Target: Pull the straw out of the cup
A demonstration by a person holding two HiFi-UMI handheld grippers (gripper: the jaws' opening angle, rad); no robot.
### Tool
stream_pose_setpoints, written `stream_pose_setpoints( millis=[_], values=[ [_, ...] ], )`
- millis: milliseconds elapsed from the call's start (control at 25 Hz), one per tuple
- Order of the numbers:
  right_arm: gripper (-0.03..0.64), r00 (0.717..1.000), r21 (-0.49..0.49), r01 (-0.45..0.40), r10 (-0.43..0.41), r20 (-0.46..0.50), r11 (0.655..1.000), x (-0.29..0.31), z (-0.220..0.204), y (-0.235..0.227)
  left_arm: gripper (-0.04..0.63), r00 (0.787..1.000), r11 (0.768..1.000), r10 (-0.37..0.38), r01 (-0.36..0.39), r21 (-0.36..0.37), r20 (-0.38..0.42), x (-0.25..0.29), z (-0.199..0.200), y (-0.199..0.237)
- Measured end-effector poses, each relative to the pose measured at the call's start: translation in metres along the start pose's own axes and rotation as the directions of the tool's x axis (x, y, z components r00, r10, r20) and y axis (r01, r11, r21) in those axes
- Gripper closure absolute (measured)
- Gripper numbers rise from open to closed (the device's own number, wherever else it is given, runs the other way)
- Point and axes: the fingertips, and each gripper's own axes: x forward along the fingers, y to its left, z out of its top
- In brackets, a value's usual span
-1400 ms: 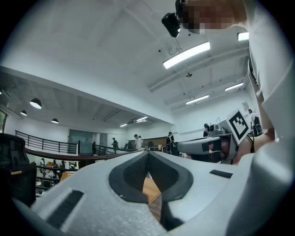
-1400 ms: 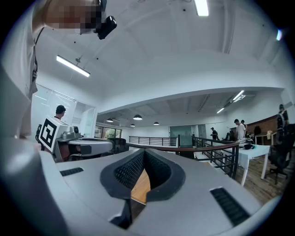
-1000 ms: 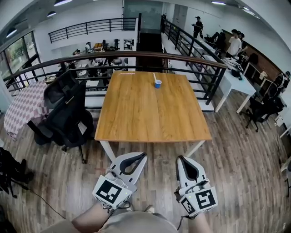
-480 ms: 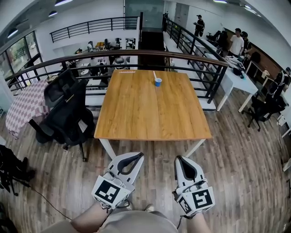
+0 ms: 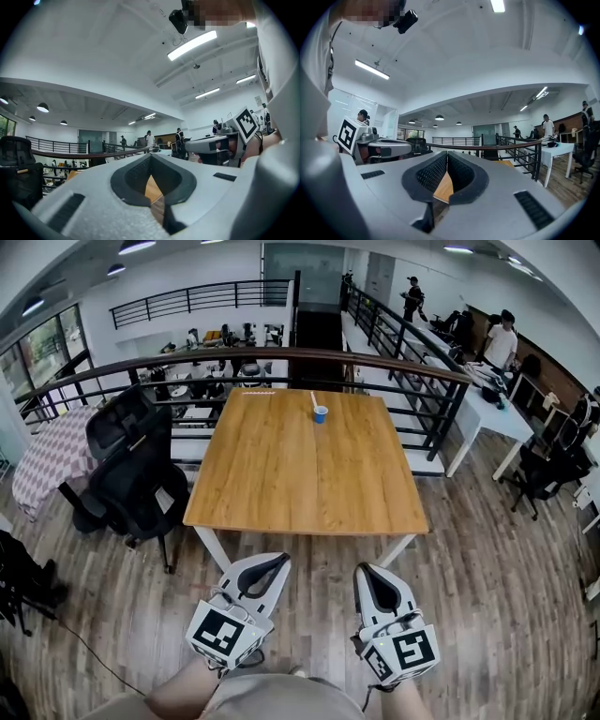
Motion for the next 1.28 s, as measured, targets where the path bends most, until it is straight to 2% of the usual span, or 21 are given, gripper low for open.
stream_pose_setpoints(
  millis=[280,360,640,840,1000,1280],
  values=[
    [0.597,1.000,0.010,-0.028,0.028,0.002,1.000,-0.001,-0.004,-0.020,0.583,1.000,1.000,0.008,-0.008,-0.012,0.024,0.018,0.013,-0.020],
    [0.597,0.999,0.010,-0.033,0.033,0.007,0.999,0.001,-0.005,-0.023,0.583,1.000,1.000,0.009,-0.009,-0.018,0.012,0.022,0.009,-0.022],
    [0.597,0.998,0.031,-0.053,0.052,0.029,0.998,0.014,-0.014,-0.033,0.583,0.999,1.000,0.010,-0.010,0.003,0.042,0.039,-0.008,-0.016],
    [0.597,0.997,0.049,-0.065,0.063,0.050,0.997,0.035,-0.019,-0.043,0.583,0.999,1.000,-0.009,0.010,-0.015,0.034,0.062,-0.020,-0.012],
    [0.596,0.996,0.074,-0.080,0.077,0.045,0.994,0.067,-0.029,-0.056,0.583,1.000,0.999,-0.021,0.021,-0.024,0.023,0.085,-0.029,0.010],
    [0.597,0.997,0.071,-0.081,0.079,0.023,0.994,0.143,-0.045,-0.087,0.583,1.000,0.999,-0.011,0.011,-0.044,0.007,0.134,-0.051,0.076]
  ],
)
